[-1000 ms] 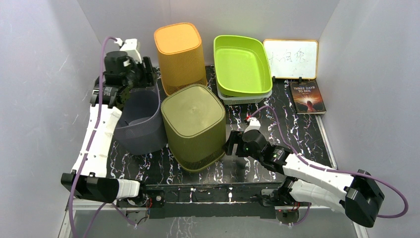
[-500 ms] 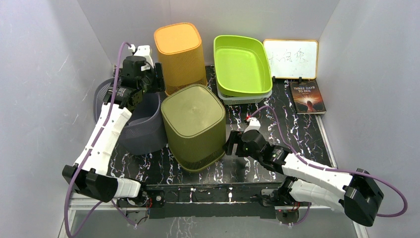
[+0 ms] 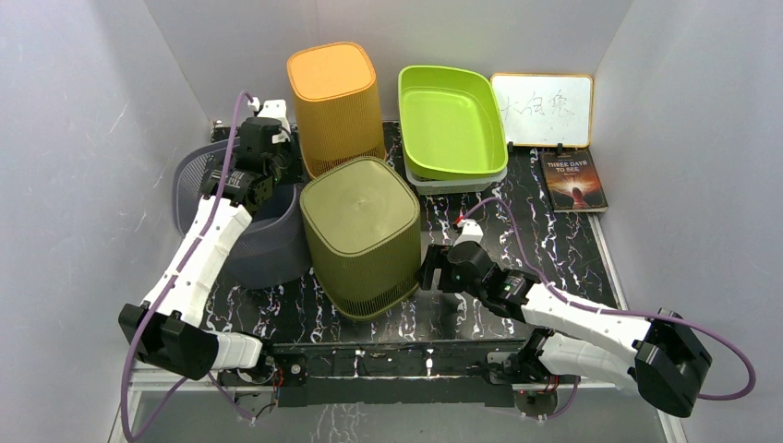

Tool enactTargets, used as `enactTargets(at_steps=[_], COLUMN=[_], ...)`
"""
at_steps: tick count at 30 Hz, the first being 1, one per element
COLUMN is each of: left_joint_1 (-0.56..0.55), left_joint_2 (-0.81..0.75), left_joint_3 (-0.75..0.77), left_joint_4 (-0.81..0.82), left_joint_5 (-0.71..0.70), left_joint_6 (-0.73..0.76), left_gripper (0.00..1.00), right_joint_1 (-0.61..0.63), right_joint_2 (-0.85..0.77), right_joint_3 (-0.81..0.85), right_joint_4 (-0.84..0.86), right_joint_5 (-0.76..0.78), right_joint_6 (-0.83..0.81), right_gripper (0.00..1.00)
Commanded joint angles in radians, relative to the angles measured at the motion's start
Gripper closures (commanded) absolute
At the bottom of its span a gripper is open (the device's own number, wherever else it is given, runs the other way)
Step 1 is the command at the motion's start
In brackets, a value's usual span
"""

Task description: Turn the large container upside down

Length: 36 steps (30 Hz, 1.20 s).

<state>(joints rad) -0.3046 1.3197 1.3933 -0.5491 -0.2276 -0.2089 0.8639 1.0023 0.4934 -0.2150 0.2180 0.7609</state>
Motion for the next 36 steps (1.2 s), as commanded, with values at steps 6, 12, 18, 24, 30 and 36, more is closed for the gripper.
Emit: enactTargets(at_steps=[6, 12, 18, 24, 30, 36], left_joint_1=[0.005, 0.004, 0.003, 0.004, 0.003, 0.004], left_joint_2=[-0.087, -0.171, -0.211, -0.24, -0.277, -0.274], left_joint_3=[-0.017, 0.007, 0.123, 0.189, 0.192, 0.336], left_joint_4=[-0.116, -0.178, -0.256, -0.3, -0.329, -0.306], left_joint_5=[-0.103, -0.17, -0.237, -0.273, -0.318, -0.34], left_joint_6=[0.066, 0.075, 0.099, 0.134, 0.151, 0.193], left_gripper=[1.0, 1.0, 1.0, 1.0, 1.0, 1.0], right_joint_1=[0.006, 0.09, 0.215, 0.216, 0.216, 0.216], right_joint_2=[-0.016, 0.014, 0.135, 0.214, 0.32, 0.451], right_joint_3=[0.018, 0.045, 0.102, 0.137, 0.22, 0.297], right_joint_4=[0.067, 0.073, 0.096, 0.112, 0.115, 0.151], right_joint_5=[-0.006, -0.011, 0.068, 0.206, 0.25, 0.205], right_joint_6=[-0.017, -0.029, -0.003, 0.042, 0.001, -0.037], right_gripper=[0.23, 0.25, 0.25, 0.23, 0.22, 0.22])
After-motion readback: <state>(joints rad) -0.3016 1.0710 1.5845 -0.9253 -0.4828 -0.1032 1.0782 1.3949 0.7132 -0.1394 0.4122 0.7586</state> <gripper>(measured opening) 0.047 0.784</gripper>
